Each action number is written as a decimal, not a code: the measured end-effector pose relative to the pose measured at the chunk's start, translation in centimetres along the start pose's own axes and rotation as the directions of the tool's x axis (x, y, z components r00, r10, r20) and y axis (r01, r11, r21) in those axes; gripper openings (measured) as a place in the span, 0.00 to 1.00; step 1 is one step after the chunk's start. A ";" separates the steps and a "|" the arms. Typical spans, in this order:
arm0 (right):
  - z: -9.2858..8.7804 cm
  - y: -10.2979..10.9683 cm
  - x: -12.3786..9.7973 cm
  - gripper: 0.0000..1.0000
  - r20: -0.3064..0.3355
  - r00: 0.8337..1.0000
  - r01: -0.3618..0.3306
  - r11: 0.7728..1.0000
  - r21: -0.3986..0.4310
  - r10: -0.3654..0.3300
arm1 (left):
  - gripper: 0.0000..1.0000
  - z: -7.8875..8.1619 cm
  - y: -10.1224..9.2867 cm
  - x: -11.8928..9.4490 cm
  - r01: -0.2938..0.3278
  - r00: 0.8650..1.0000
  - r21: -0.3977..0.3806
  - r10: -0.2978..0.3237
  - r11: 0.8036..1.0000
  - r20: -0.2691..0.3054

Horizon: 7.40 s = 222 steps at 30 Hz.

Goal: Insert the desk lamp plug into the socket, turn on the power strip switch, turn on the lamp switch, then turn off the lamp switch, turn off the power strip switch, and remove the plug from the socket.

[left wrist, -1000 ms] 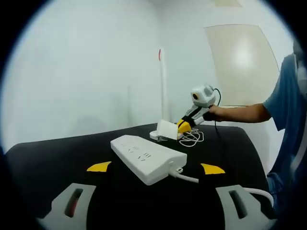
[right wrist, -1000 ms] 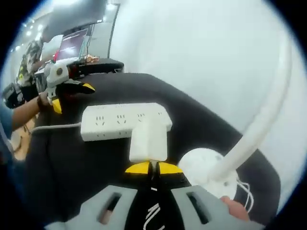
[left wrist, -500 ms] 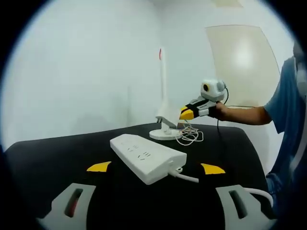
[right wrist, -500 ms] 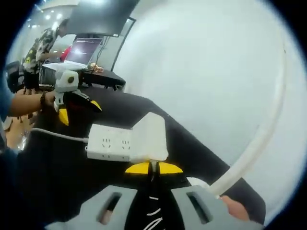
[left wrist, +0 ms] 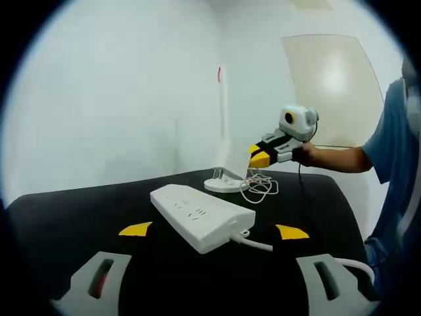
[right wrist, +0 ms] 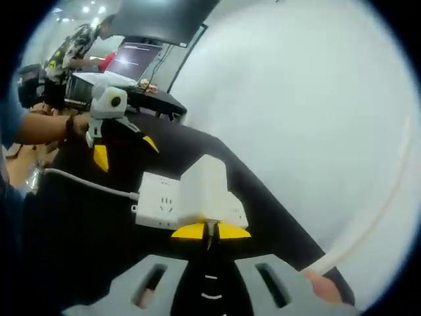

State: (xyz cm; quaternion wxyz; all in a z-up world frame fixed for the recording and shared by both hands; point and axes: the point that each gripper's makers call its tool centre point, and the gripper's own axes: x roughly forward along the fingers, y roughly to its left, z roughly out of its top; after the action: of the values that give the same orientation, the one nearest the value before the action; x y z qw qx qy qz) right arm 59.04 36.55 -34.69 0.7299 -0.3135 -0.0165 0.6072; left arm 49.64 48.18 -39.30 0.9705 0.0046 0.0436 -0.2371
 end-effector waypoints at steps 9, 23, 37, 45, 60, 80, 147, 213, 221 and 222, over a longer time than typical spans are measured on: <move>-0.5 1.7 0.6 0.06 -0.022 1.000 -0.020 0.999 -0.036 0.019 | 0.69 0.1 -0.1 0.1 0.005 1.000 0.002 -0.005 1.000 0.000; -1.3 2.5 1.3 0.06 -0.052 0.998 -0.022 0.998 -0.062 0.019 | 0.69 0.1 -0.2 0.1 0.008 1.000 0.002 -0.008 1.000 0.000; -2.0 2.3 1.0 0.06 -0.079 0.997 -0.005 0.997 -0.081 -0.001 | 0.69 0.1 -0.1 0.1 0.011 1.000 0.004 -0.011 1.000 -0.003; -2.6 2.8 1.0 0.06 -0.100 0.995 -0.007 0.996 -0.094 -0.003 | 0.69 0.0 -0.2 0.1 0.012 1.000 0.006 -0.012 1.000 -0.004; -1.3 3.4 0.8 0.06 -0.247 0.969 -0.075 0.979 -0.191 0.026 | 0.69 -0.1 0.0 -0.2 0.008 1.000 0.002 -0.008 1.000 -0.003; -1.4 4.1 0.9 0.06 -0.464 0.882 -0.230 0.937 -0.261 0.087 | 0.69 0.2 -0.6 -0.2 0.003 1.000 -0.014 -0.003 1.000 0.010; -3.5 3.9 0.9 0.07 -0.625 0.780 -0.206 0.949 -0.238 0.013 | 0.48 2.9 1.1 -0.3 -0.148 0.984 -0.014 0.148 0.989 0.100; -3.6 3.9 0.7 0.07 -0.616 0.788 -0.169 0.953 -0.252 -0.023 | 0.00 7.2 -1.8 6.3 -0.104 0.990 0.068 0.097 0.992 0.098; -3.7 3.8 0.7 0.07 -0.606 0.795 -0.157 0.957 -0.246 -0.025 | 0.00 7.7 -1.8 6.7 -0.108 0.989 0.065 0.100 0.992 0.110; -3.7 3.8 0.7 0.07 -0.604 0.797 -0.155 0.957 -0.243 -0.024 | 0.00 7.7 -1.9 6.9 -0.106 0.989 0.065 0.098 0.992 0.110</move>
State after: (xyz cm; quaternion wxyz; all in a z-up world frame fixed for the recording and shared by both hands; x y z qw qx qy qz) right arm 57.37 35.83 -39.77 0.6237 -0.5902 0.1408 0.4928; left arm 55.51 43.11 -32.19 0.9815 0.0286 -0.0169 -0.1886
